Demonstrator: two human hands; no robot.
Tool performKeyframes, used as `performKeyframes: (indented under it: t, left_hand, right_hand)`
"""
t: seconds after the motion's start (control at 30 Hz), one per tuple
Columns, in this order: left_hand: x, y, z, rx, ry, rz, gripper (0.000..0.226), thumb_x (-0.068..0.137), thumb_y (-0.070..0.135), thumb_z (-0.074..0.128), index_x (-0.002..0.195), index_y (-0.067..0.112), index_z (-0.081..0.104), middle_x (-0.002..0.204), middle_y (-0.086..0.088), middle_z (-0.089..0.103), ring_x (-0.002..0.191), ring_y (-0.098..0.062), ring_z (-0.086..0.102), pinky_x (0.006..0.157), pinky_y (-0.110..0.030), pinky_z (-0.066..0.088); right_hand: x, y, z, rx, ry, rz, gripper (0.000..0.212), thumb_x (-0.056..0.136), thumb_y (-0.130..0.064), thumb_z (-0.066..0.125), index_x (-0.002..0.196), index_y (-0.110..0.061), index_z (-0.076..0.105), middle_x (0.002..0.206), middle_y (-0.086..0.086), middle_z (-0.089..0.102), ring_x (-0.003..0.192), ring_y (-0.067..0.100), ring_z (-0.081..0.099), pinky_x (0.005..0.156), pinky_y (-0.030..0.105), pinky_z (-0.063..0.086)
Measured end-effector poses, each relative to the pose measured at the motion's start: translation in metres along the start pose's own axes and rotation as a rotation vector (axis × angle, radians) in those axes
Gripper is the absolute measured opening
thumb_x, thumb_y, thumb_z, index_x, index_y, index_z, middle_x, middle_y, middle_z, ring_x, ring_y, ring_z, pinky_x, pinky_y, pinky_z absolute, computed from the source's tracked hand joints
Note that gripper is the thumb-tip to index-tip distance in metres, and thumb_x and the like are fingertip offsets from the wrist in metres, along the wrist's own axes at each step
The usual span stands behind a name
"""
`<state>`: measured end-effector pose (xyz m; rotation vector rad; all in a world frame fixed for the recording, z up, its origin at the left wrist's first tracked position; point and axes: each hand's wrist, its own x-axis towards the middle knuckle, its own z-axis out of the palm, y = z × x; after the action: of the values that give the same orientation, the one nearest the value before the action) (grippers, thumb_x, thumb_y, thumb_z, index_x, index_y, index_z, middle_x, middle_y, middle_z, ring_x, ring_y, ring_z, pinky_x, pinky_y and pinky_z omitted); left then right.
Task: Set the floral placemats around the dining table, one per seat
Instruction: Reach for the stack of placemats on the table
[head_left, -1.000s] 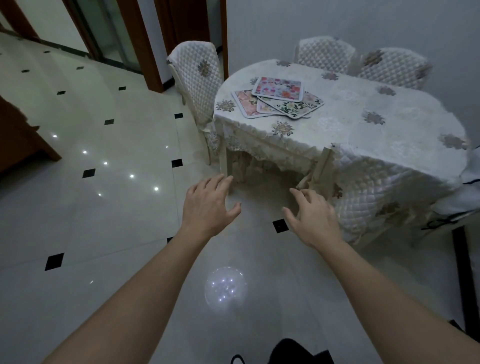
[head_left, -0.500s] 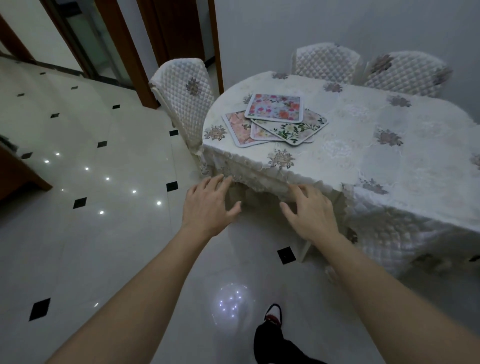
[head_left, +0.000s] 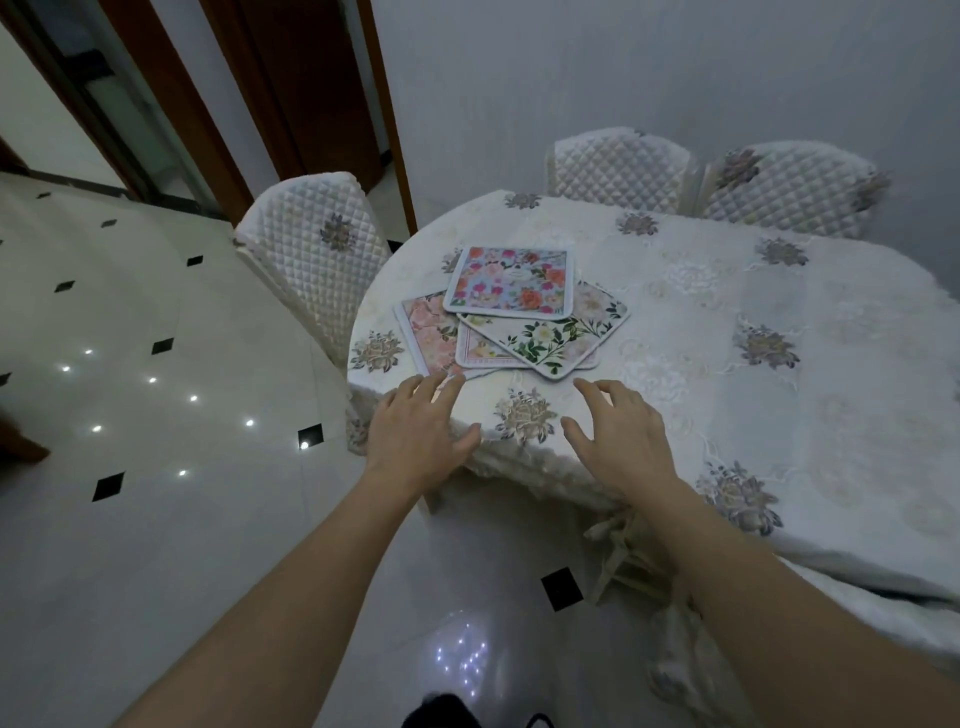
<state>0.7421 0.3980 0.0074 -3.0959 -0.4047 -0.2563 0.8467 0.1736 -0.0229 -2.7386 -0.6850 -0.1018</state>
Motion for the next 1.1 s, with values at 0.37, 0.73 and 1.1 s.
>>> performKeyframes:
  t: [0.37,0.73,1.1]
  left_hand:
    - [0.129,-0.015,0.046,-0.068,-0.017,0.064,0.066,0.086,0.058,0.05,0.143,0.025,0.044,0.145,-0.001,0.051,0.134,-0.025,0.044,0.106,-0.046,0.039]
    - [0.327,-0.071,0.103,-0.18,-0.113,0.147,0.065,0.088,0.057,0.046,0.144,0.024,0.044,0.147,-0.001,0.049,0.133,-0.025,0.044,0.108,-0.046,0.039]
    - [0.453,-0.109,0.168,-0.277,-0.251,0.032,0.063,0.093,0.058,0.044,0.146,0.024,0.038,0.149,-0.002,0.045,0.128,-0.026,0.047,0.099,-0.043,0.046]
  right_hand:
    - [0.106,0.029,0.028,-0.017,-0.02,0.106,0.053,0.094,-0.048,0.048,0.142,-0.025,0.045,0.139,0.006,0.051,0.127,0.027,0.047,0.103,0.047,0.038]
    - [0.278,0.03,0.055,-0.086,-0.015,0.244,0.054,0.091,-0.047,0.053,0.138,-0.021,0.048,0.133,0.009,0.056,0.12,0.029,0.053,0.098,0.046,0.044]
    - [0.39,0.043,0.095,-0.044,-0.103,0.41,0.058,0.094,-0.047,0.049,0.146,-0.023,0.038,0.142,0.006,0.048,0.127,0.026,0.048,0.102,0.045,0.041]
